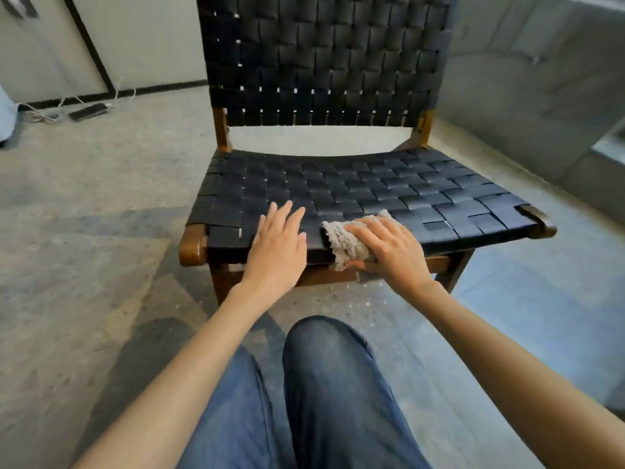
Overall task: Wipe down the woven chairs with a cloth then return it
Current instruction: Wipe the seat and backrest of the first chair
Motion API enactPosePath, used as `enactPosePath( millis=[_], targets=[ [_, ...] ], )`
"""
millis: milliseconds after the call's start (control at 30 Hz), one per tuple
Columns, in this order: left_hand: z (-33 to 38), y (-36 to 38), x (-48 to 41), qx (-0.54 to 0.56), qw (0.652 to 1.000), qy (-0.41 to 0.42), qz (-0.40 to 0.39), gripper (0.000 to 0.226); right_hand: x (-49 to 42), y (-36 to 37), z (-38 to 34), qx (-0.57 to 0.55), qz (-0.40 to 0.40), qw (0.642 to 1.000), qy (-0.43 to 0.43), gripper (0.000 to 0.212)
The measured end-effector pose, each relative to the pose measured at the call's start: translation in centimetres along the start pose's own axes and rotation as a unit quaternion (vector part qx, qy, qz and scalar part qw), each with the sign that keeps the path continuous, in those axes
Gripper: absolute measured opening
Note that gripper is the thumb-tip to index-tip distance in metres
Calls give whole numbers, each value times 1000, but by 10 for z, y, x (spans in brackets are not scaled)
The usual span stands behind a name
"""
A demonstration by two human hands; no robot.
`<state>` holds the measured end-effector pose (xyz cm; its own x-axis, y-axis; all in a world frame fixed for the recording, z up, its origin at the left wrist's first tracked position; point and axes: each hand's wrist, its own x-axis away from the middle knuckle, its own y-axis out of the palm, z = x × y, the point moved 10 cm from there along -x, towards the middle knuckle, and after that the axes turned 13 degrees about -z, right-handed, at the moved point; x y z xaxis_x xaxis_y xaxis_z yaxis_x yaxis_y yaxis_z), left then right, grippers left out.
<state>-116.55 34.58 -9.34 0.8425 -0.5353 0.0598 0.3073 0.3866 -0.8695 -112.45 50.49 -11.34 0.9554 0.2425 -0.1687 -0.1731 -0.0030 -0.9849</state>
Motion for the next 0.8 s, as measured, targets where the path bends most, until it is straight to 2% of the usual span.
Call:
enactPosePath(
  millis=[133,200,267,467,533,600,667,700,800],
  targets=[
    [58,53,-48,-30,992,17,-121,52,34,-8,69,9,15,997,81,62],
    [80,85,-65,-31,978,1,-204,54,45,-10,93,-1,24,994,104,63],
    [98,109,-75,-65,968,-9,-243,56,53,-10,111,-8,25,993,112,65],
    [111,120,-88,-174,967,16,-187,66,83,-15,159,-4,43,987,155,52],
    [110,120,-88,-184,967,25,-177,64,104,-34,175,17,98,977,188,49],
    [110,119,-88,-193,968,29,-160,64,135,-55,202,17,172,951,257,47],
    [110,118,-89,-199,969,29,-144,66,159,-65,230,18,206,923,324,51],
    [110,118,-89,-198,970,30,-140,66,161,-63,241,14,192,917,349,55],
    [109,117,-88,-191,972,29,-131,69,146,-32,269,-66,82,905,412,58]
  ],
)
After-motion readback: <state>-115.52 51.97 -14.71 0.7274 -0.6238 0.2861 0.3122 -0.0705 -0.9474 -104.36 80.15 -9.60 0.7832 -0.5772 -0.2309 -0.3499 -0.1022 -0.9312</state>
